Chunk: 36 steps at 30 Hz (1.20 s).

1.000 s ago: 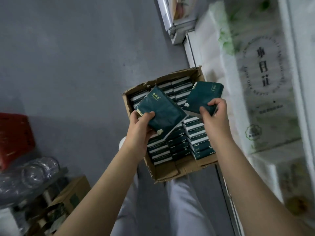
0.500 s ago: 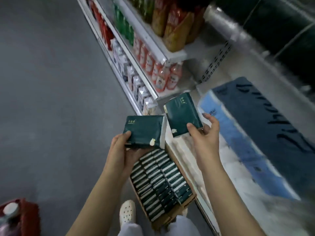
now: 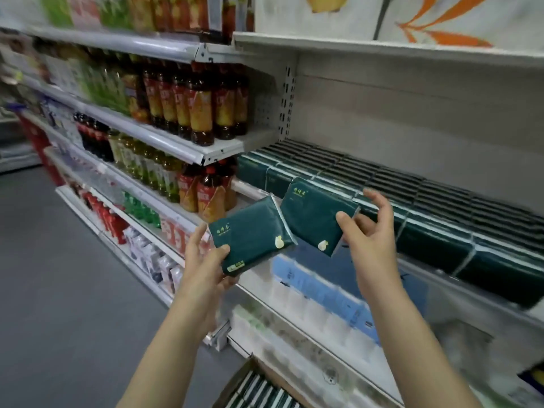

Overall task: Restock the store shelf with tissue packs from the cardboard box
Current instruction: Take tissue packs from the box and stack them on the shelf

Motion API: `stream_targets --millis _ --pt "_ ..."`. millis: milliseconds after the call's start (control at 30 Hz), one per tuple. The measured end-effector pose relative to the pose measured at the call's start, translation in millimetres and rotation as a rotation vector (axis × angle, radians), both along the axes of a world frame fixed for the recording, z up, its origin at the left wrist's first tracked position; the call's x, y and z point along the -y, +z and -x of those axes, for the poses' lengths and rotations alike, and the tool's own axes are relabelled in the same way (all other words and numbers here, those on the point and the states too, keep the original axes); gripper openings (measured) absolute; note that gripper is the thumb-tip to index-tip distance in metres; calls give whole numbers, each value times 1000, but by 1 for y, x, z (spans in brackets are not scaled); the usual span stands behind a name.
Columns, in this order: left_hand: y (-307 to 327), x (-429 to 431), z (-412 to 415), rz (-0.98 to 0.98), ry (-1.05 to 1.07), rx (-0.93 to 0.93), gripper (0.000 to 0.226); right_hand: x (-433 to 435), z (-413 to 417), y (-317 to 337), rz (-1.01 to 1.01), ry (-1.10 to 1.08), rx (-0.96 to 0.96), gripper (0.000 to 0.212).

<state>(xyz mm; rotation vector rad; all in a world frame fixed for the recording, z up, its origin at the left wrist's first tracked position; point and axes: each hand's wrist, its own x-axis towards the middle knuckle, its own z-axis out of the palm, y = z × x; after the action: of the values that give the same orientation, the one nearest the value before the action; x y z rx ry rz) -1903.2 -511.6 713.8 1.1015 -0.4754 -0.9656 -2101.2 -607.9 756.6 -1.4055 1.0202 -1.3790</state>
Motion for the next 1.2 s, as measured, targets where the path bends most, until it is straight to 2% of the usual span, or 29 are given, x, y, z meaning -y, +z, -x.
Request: stream_targets --millis 133,300,367,567,833,1000,1200 --pt "40 9 37 44 -127 171 59 -6 53 36 68 -55 42 45" --pt "68 20 107 135 -257 274 45 -14 146 55 89 -147 61 35" --pt "75 27 138 180 -317 335 45 -20 189 59 56 -151 115 31" --pt "95 39 241 232 -392 534 48 -36 306 62 56 -213 86 27" --pt "109 46 359 264 -485 647 48 -42 422 58 52 -238 56 28" --pt "107 51 386 263 -453 644 47 -37 461 41 66 -347 -70 34" --pt "108 62 397 248 -388 639 45 -19 474 17 -44 -374 -233 39"
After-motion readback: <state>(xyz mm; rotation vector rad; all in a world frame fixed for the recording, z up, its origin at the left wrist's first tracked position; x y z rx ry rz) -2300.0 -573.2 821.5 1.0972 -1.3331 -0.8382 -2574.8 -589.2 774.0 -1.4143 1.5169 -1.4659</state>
